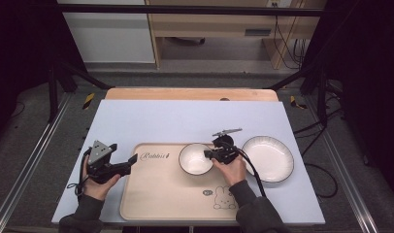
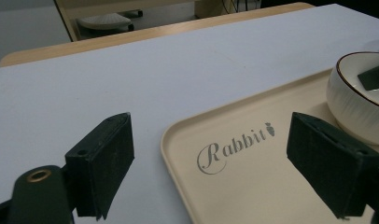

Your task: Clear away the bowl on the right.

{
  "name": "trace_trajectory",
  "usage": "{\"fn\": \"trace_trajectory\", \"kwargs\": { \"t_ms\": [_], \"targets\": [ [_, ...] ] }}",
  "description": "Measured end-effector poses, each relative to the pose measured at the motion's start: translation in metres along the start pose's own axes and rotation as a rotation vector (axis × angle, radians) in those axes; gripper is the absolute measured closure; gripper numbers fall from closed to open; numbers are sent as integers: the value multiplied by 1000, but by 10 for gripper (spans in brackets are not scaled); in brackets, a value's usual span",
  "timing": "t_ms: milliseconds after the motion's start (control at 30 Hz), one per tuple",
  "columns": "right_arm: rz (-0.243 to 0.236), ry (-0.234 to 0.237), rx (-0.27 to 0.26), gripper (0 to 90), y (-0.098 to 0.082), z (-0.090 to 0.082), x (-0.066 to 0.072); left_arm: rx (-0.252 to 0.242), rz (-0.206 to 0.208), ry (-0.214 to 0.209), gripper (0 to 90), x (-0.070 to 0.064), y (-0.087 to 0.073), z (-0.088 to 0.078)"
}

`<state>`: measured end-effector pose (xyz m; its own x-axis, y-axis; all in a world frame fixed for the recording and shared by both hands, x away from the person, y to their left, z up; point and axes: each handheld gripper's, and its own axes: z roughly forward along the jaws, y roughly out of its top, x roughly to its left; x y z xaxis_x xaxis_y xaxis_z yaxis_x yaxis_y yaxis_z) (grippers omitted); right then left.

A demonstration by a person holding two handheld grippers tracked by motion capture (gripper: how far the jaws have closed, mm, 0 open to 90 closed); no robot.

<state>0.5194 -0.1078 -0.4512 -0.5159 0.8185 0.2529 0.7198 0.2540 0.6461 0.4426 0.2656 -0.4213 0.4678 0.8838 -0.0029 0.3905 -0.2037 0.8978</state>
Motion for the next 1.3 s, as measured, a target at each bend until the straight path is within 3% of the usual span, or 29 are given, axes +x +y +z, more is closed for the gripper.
{"fn": "trace_trajectory", "kwargs": {
  "t_ms": [200, 333, 667, 1033, 1300],
  "targets": [
    [-33, -22, -36, 684, 1, -6, 2, -2, 0, 0, 145, 0, 0, -1],
    [-55, -54, -82, 531, 2, -14, 3, -7, -2, 1, 145, 0, 1, -2],
    [-88, -57, -195, 267, 3, -31, 6, -11, -6, 2, 145, 1, 1, -3],
    [-144, -101, -283, 168, 1, -52, 6, -12, -7, 4, 144, 2, 1, -3],
    [-123, -113, -370, 141, -7, -70, -2, -13, -10, 9, 142, 4, 0, -3]
  ]
}}
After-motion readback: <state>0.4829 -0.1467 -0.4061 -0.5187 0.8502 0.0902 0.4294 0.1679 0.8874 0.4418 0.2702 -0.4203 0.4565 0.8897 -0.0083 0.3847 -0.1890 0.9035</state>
